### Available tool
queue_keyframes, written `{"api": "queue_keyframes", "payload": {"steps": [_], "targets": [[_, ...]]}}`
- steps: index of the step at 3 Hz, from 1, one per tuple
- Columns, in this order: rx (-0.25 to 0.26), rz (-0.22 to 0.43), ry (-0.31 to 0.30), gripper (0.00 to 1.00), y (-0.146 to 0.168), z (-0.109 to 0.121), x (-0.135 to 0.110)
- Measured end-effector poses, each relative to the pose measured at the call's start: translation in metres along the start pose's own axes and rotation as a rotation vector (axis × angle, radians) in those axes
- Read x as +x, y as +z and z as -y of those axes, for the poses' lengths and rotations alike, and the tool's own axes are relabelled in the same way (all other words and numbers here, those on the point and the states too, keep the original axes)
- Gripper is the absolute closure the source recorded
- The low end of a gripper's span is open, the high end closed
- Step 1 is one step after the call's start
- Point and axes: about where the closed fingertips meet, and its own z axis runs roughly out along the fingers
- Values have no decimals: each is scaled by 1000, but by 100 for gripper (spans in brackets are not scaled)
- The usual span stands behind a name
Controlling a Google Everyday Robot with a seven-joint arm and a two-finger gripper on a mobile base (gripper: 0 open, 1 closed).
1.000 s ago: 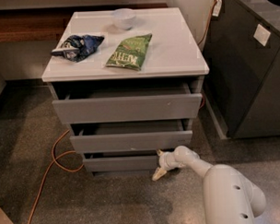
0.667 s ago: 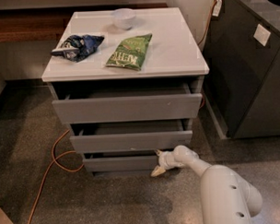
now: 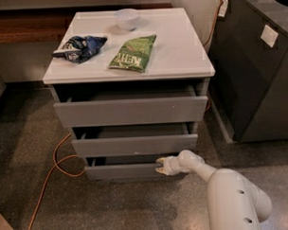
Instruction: Open bottom drawer
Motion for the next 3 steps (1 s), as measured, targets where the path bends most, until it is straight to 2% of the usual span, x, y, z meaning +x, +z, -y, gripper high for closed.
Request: {"api": "queue_keyframes", "payload": {"steps": [1, 2, 3], "targets": [[-26, -17, 5, 95, -9, -15, 1], [-80, -28, 34, 100, -30, -49, 0], [-128, -21, 63, 100, -47, -81, -6]]}}
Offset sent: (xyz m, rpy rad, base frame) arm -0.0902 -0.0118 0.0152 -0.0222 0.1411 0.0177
